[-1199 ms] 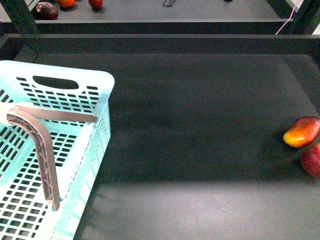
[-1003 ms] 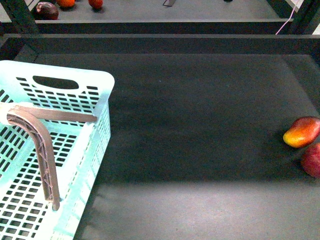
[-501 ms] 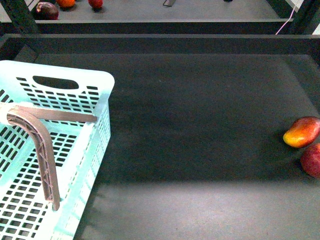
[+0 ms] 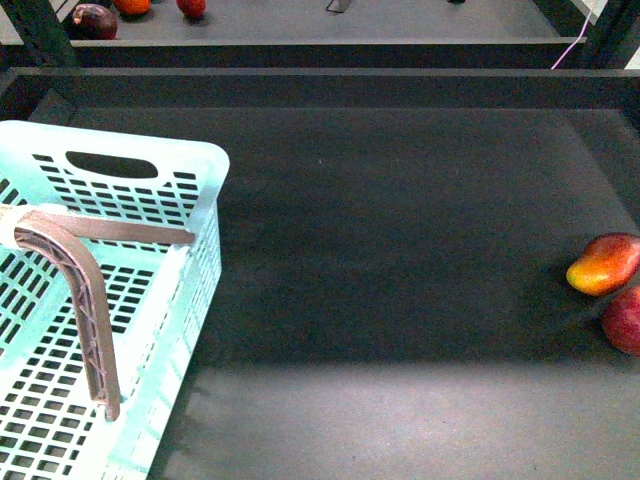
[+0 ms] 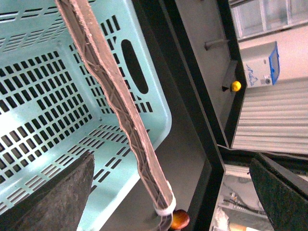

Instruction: Pick apple with right arm and hold basket with left

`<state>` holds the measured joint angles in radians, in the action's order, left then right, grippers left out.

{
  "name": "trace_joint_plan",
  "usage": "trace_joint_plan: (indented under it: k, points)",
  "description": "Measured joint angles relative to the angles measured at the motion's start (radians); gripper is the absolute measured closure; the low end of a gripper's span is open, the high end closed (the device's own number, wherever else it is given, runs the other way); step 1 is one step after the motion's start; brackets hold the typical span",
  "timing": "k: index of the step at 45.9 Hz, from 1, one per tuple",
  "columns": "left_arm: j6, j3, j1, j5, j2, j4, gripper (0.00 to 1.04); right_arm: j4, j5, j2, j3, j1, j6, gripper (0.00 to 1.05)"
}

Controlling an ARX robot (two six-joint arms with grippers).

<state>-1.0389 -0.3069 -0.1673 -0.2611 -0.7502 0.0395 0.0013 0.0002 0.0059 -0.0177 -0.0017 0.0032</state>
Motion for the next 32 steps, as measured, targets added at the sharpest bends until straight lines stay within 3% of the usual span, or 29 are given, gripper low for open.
trace_joint_plan:
  k: [14, 26, 32]
  points:
    - [-0.156, -0.110, 0.035, 0.096, -0.469, -0.198, 0.07, 0.000, 0.000, 0.000, 0.000, 0.000, 0.000, 0.09]
    - [-0.167, -0.193, 0.058, 0.129, -0.647, -0.227, 0.08, 0.000, 0.000, 0.000, 0.000, 0.000, 0.000, 0.09]
    - [-0.168, -0.205, 0.058, 0.138, -0.677, -0.227, 0.26, 0.000, 0.000, 0.000, 0.000, 0.000, 0.000, 0.09]
